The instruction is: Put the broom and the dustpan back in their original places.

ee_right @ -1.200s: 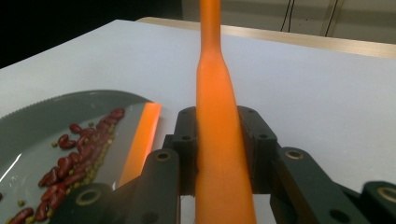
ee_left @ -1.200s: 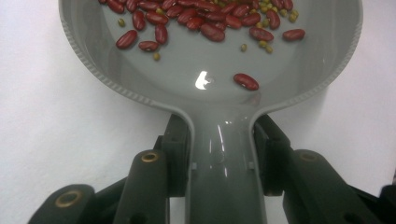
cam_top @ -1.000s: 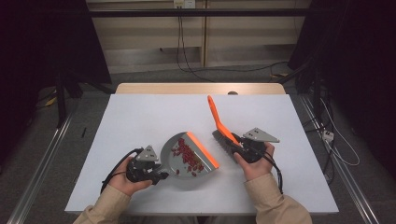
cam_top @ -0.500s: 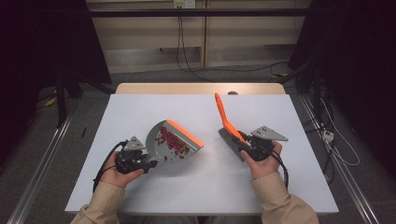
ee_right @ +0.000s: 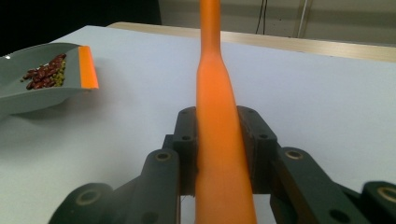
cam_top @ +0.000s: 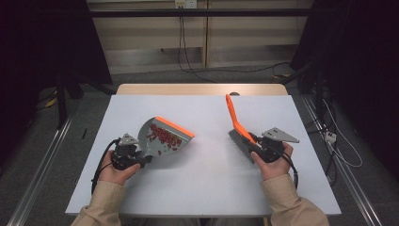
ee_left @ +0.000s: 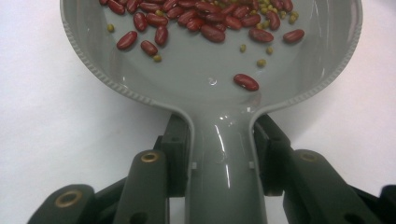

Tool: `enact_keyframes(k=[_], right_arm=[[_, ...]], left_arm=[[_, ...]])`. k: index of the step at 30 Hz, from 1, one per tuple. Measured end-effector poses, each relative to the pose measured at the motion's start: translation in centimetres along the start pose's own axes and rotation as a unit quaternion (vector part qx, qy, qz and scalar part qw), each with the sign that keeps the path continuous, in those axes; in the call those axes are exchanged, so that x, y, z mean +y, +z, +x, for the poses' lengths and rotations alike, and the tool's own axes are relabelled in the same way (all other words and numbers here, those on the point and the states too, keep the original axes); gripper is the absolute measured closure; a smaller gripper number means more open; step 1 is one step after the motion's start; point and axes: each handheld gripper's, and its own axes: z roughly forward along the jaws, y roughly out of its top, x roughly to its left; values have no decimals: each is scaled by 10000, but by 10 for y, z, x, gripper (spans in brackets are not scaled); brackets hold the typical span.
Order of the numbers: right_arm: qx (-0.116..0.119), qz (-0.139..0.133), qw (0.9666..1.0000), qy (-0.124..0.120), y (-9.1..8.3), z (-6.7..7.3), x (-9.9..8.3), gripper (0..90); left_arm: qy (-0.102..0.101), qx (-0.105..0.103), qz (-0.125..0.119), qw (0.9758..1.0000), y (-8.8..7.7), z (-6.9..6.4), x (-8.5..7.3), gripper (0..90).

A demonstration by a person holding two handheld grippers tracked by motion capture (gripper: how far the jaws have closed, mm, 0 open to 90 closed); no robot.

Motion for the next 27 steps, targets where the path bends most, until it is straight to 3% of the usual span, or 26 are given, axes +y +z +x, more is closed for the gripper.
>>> enact_keyframes(k=[7, 8, 14, 27], right_arm=[[-63, -12, 10000, 21, -4, -7, -1, 711], [-79, 8, 10000, 0, -5, -8, -2, 711], [-112, 6, 9999, 53, -7, -12, -3, 712], [-208, 7, 9997, 91, -11, -20, -4, 711]], left_arm=[[-192, 193, 67, 9996, 2, 6, 0, 633], [-271, 235, -8, 9994, 4, 7, -1, 633], [-350, 408, 106, 9985, 5, 14, -3, 632], [-765, 838, 186, 9934, 7, 28, -7, 632]])
